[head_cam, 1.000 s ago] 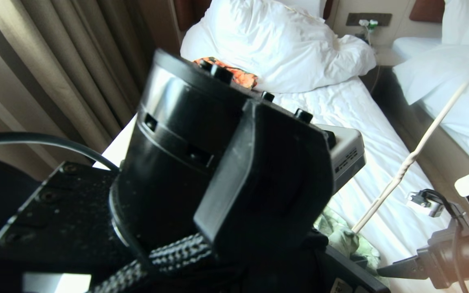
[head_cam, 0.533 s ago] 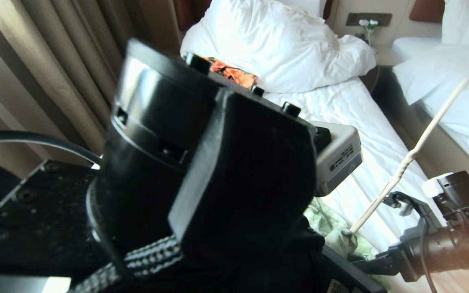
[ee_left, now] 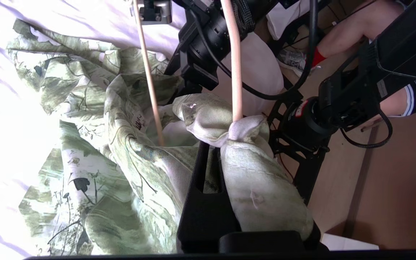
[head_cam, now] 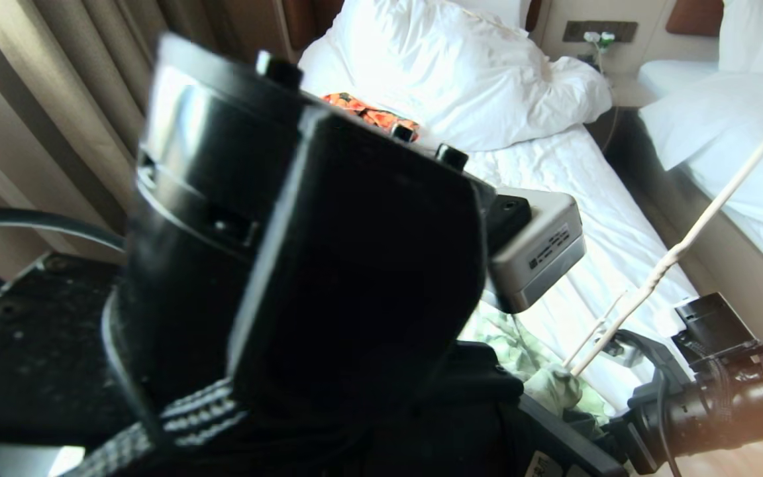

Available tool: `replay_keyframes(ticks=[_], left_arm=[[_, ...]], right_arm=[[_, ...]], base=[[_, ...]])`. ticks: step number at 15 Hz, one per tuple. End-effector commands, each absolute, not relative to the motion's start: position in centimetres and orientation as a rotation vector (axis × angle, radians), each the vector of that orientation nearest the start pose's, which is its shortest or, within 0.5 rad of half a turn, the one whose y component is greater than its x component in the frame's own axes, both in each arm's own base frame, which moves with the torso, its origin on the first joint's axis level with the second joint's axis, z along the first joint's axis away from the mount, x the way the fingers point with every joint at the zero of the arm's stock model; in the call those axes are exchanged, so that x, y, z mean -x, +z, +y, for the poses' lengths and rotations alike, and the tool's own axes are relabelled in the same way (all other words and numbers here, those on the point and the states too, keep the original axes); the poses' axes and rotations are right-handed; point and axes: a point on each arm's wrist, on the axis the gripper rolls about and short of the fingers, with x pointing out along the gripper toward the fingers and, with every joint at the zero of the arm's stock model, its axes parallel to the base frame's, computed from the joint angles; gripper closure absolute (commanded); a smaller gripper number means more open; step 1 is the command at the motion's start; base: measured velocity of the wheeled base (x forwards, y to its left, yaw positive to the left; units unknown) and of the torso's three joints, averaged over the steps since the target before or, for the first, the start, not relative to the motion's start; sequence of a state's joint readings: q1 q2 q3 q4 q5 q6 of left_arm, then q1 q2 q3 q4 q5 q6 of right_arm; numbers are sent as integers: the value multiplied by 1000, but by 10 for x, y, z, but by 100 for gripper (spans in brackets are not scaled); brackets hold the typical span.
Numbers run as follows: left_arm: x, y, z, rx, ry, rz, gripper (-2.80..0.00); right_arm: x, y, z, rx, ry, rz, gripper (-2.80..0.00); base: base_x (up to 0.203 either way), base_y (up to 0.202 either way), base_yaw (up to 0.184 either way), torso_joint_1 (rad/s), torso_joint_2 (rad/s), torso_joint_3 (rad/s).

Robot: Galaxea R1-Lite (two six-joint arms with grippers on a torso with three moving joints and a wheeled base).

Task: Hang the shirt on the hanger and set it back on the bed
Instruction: Hook the other side of the shirt onto the hanger

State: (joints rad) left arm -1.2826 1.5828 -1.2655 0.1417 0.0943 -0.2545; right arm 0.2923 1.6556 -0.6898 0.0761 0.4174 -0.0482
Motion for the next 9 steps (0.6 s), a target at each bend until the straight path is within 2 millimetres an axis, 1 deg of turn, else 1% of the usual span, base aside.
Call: replay_keyframes(ticks=[1,5,7,9], left_arm=[[-82,275,-270,-78,-1105,511,0],[-82,276,-270,-75,-1101,504,0],[-82,276,-270,-75,-1101,504,0],[-82,277,-268,-72,-1102,506,0]], right_arm=[[-224,105,78,-25,677,1024,0],[-223,101,77,-32,671,1035,0],[-224,105,76,-34,668,1017,0],[-229,112,74,-86,633,964,0]], base=[[0,0,0,0,0,0],[0,0,0,0,0,0],[0,0,0,0,0,0],[0,0,0,0,0,0]])
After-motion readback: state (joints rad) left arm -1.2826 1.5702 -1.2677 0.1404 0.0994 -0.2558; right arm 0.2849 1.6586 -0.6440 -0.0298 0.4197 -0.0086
